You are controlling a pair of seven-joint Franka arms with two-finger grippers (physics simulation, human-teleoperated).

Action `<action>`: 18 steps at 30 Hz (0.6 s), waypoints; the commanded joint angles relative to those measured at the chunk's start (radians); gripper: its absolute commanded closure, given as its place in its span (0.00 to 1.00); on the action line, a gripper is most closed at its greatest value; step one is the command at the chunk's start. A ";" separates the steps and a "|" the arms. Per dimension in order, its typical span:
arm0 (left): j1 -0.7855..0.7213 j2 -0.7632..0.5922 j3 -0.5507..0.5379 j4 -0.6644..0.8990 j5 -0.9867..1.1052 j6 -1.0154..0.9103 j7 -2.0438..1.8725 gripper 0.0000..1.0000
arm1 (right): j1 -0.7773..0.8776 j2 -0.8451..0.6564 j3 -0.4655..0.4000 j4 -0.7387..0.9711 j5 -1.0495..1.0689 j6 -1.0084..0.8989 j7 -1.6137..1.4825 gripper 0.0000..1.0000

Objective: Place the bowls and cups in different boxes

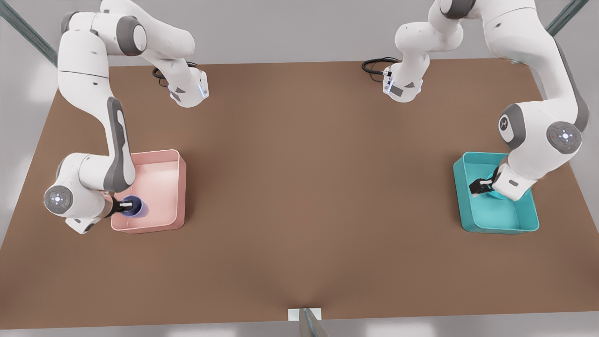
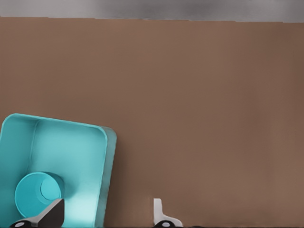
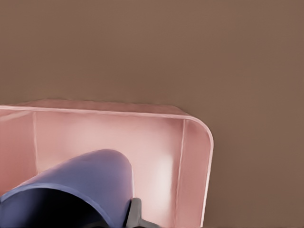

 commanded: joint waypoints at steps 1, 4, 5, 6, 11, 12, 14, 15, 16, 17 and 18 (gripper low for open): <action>-0.055 -0.008 -0.051 0.136 0.008 -0.387 -0.063 0.00 | 0.000 0.036 0.000 0.001 0.005 0.086 -0.414 0.79; -0.064 -0.002 -0.129 0.195 0.014 -0.444 -0.037 0.00 | -0.002 0.093 0.000 0.001 0.040 0.121 -0.414 0.79; -0.067 -0.002 -0.131 0.195 0.014 -0.466 -0.040 0.00 | -0.002 0.099 0.000 -0.001 0.048 0.121 -0.414 0.79; -0.069 -0.002 -0.139 0.195 0.013 -0.489 -0.038 0.00 | -0.002 0.102 0.000 -0.006 0.062 0.121 -0.409 0.79; -0.066 -0.025 -0.175 0.195 0.037 -0.535 -0.043 0.00 | -0.011 0.119 0.000 -0.010 0.088 0.095 -0.415 0.00; -0.064 -0.025 -0.175 0.195 0.037 -0.539 -0.043 0.00 | -0.011 0.119 0.001 -0.012 0.089 0.094 -0.415 0.00; -0.066 -0.027 -0.177 0.195 0.036 -0.538 -0.044 0.00 | -0.011 0.110 0.005 0.001 0.091 0.052 -0.415 0.00; -0.064 -0.027 -0.182 0.195 0.036 -0.550 -0.044 0.00 | -0.011 0.101 0.006 0.005 0.108 0.014 -0.418 0.00; -0.066 -0.027 -0.183 0.195 0.037 -0.550 -0.044 0.00 | -0.009 0.089 0.008 0.005 0.108 0.003 -0.420 0.00; -0.066 -0.027 -0.183 0.195 0.037 -0.550 -0.044 0.00 | -0.003 0.075 0.009 0.005 0.108 -0.020 -0.415 0.00; -0.069 -0.027 -0.183 0.195 0.039 -0.549 -0.046 0.00 | 0.000 0.059 0.009 0.005 0.108 -0.041 -0.412 0.00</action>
